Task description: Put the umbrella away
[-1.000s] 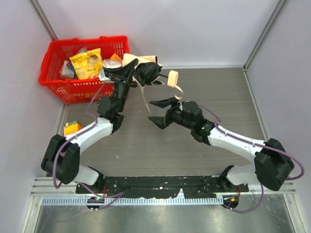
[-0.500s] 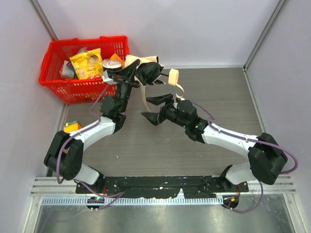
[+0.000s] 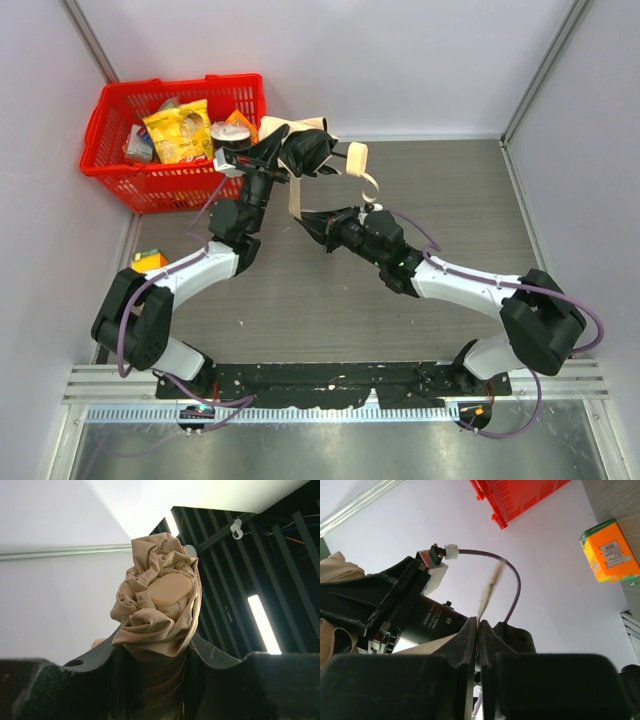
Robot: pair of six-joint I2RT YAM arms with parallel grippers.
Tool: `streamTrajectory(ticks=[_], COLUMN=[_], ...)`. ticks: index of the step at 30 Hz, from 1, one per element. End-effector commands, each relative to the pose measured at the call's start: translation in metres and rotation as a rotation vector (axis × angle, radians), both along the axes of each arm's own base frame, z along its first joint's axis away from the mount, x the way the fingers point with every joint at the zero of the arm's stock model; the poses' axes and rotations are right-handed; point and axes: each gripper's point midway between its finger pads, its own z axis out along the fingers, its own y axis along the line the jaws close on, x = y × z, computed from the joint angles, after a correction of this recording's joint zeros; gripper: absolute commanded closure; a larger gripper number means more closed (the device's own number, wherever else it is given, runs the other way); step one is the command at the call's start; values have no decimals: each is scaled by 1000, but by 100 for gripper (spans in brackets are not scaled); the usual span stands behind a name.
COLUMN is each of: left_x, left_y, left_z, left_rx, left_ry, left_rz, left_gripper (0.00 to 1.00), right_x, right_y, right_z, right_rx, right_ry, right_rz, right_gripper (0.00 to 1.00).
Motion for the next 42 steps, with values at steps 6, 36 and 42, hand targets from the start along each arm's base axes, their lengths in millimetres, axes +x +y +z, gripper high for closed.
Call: streamTrajectory(ticks=[6,36,42], left_x=[-56,-105,-113], left_y=[21,9,26], left_z=[43,-222,-273], left_rx=[-146,1098,1198], left_ry=[-124,902,1021], left_rz=[-126,-292,-268], left_gripper=[100,100,100], right_x=[42,24,13], right_y=[-16,-43,-42], right_z=[48,0,0], right_rx=[329,-676,-727], right_ry=[-48,-1182,-1237], right_rz=[-16,157,80], right_gripper=[99,99,99])
